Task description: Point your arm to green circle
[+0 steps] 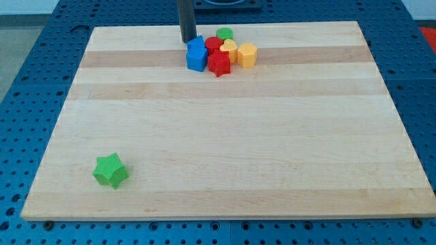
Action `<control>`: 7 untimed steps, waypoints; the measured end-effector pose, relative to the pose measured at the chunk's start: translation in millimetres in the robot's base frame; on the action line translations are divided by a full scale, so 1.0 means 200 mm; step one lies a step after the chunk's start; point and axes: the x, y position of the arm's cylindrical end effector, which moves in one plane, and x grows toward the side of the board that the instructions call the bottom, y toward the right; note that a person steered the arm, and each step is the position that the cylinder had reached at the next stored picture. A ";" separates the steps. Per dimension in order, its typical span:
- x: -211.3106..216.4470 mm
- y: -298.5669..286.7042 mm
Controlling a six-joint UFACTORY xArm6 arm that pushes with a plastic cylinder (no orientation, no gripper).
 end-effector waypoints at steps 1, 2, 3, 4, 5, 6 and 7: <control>0.00 0.00; 0.00 -0.03; 0.00 -0.03; -0.15 -0.03; -0.15 -0.03; -0.20 0.05; -0.23 0.22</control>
